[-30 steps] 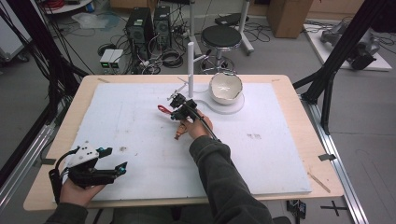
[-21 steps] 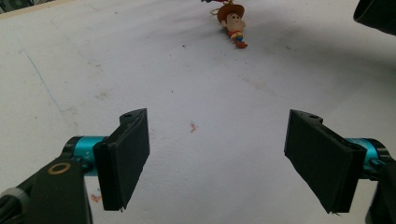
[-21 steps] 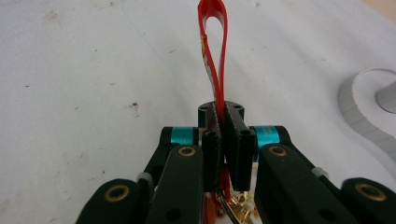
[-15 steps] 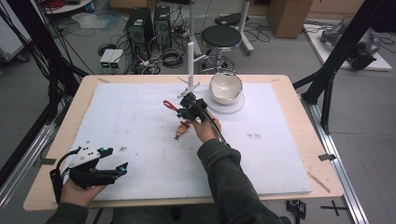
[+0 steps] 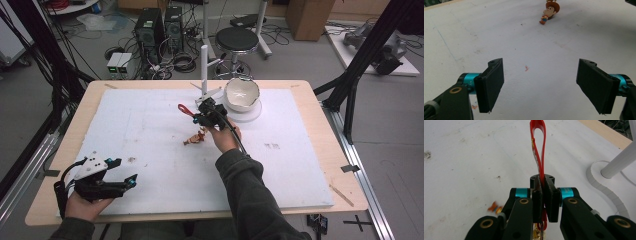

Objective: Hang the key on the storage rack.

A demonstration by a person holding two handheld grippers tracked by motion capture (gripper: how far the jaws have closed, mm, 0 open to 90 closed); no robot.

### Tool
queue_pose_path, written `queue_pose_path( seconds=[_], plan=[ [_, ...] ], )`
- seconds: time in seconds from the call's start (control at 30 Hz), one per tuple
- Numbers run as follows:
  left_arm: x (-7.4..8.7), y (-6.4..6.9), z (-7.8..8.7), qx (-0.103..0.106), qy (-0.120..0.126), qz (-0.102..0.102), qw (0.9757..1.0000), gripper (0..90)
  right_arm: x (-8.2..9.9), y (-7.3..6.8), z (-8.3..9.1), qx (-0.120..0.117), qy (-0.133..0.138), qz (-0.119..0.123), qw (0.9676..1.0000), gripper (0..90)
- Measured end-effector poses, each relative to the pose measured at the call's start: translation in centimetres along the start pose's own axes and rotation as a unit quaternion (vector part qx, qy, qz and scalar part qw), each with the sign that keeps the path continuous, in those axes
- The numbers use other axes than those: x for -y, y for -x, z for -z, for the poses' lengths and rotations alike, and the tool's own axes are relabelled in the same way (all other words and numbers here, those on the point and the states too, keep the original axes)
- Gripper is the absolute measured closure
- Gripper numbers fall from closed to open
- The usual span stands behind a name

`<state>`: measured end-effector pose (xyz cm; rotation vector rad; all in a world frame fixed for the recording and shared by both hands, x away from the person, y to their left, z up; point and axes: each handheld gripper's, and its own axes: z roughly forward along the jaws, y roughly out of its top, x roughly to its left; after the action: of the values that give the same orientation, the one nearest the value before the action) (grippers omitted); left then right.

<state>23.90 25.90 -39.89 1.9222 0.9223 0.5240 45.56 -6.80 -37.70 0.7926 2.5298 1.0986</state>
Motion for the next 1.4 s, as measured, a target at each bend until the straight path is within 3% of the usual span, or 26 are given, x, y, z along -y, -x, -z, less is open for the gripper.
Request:
queue_pose_path(
  seconds=[0.6,1.4],
  plan=[
    [0.0,0.0,0.0,0.0,0.001,-0.002,1.0,22.5,-0.2,0.3,2.5,-0.003,0.035,-0.005,0.9994,86.1],
    [0.0,0.1,0.0,-0.002,0.002,-0.001,1.0,22.2,-0.8,1.1,5.6,0.016,0.067,-0.005,0.9976,86.3]
  ],
)
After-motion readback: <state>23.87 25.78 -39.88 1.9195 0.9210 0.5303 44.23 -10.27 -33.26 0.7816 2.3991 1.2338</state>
